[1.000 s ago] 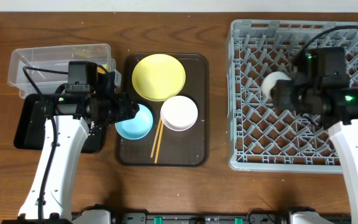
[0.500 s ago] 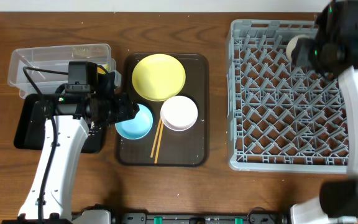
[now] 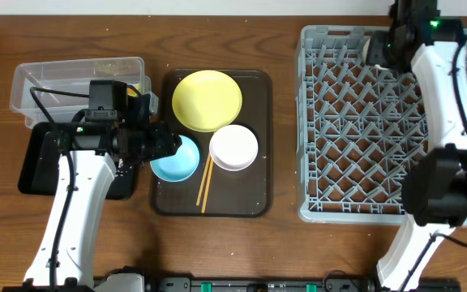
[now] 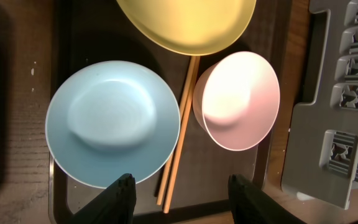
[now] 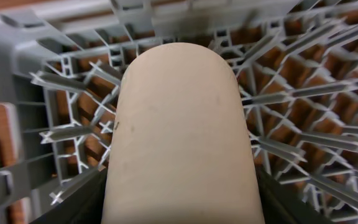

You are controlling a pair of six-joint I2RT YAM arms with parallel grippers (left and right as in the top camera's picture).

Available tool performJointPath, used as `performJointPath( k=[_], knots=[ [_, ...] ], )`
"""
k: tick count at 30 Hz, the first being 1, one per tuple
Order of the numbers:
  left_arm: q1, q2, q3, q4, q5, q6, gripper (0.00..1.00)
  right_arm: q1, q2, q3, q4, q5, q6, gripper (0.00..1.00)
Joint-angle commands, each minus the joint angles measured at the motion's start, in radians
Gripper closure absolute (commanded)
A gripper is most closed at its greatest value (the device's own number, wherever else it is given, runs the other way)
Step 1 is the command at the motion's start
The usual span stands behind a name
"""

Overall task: Sort waste into correct bins and load items into the dishwasher rack
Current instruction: 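Lower the white cup into the rack's far corner with the right gripper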

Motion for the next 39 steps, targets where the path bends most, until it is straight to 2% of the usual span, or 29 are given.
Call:
performJointPath(
  k=[1,10,11,12,13,16,17,18,30,36,39],
  knots=[
    [0.004,-0.002,-0.004,-0.005,-0.012,0.016,0.49,-0.009,0.022,0.026,0.013,-0.013,-0.01,0.99],
    [0.004,-0.002,-0.004,-0.005,-0.012,0.015,0.49,-0.008,0.058,0.023,-0.006,-0.058,-0.01,1.0],
    [0.004,-0.002,-0.004,-0.006,-0.012,0.016,0.49,-0.008,0.061,0.023,-0.006,-0.058,-0.01,0.97],
    [0.004,-0.002,-0.004,-0.006,-0.012,0.016,0.49,-0.008,0.061,0.023,-0.006,-0.058,-0.01,0.87],
    [0.004,-0.002,-0.004,-0.007,-0.012,0.016,0.49,-0.008,0.061,0.023,-0.006,-0.058,-0.01,0.73],
    [0.004,-0.002,-0.005,-0.01,-0.012,0.016,0.49,-0.008,0.061,0.023,0.005,-0.058,-0.01,0.17],
    [0.004,-0.002,-0.006,-0.009,-0.012,0.016,0.49,-0.008,0.061,0.023,0.006,-0.058,-0.01,0.05],
    [0.004,-0.002,-0.006,-0.009,-0.012,0.016,0.49,-0.008,0.061,0.023,0.006,-0.058,-0.011,0.01],
    [0.004,-0.002,-0.006,-0.01,-0.012,0.016,0.49,-0.008,0.061,0.023,0.006,-0.121,-0.011,0.01],
    [0.004,-0.002,-0.006,-0.018,-0.04,0.011,0.48,-0.008,0.058,0.024,-0.007,-0.348,-0.018,0.01],
    [0.004,-0.002,-0.006,-0.045,-0.144,-0.021,0.49,-0.001,0.044,0.024,-0.003,-0.474,-0.049,0.08]
  ],
)
